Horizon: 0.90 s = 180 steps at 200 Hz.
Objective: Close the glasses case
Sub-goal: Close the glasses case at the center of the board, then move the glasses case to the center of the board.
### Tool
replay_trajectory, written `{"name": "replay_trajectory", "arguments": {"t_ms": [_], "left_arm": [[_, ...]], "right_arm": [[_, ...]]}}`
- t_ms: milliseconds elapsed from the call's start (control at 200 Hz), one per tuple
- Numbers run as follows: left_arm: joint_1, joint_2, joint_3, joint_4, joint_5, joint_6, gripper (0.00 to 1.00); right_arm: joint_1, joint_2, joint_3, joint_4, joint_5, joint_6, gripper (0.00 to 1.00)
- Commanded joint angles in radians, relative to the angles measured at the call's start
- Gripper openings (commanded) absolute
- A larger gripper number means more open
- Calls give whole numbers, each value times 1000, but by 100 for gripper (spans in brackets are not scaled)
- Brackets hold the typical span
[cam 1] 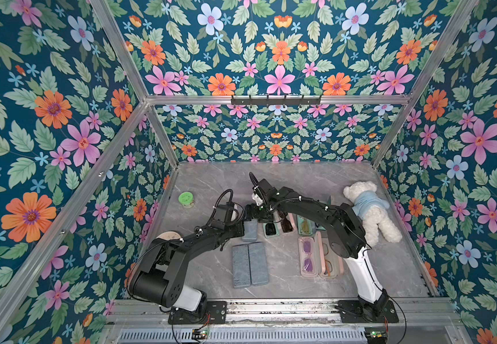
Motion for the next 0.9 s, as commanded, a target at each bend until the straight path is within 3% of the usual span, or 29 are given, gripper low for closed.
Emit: {"name": "replay_trajectory", "arguments": {"t_ms": [0,550,895], "left_arm": [[0,-6,1,40,7,9,2],[0,-23,-10,58,28,6,3],[0,-72,-28,61,-8,-1,6]], "right_arm": [[1,21,25,-32,11,8,82],[6,113,132,-104,57,17,79],[5,105,112,-103,86,15,66]]}}
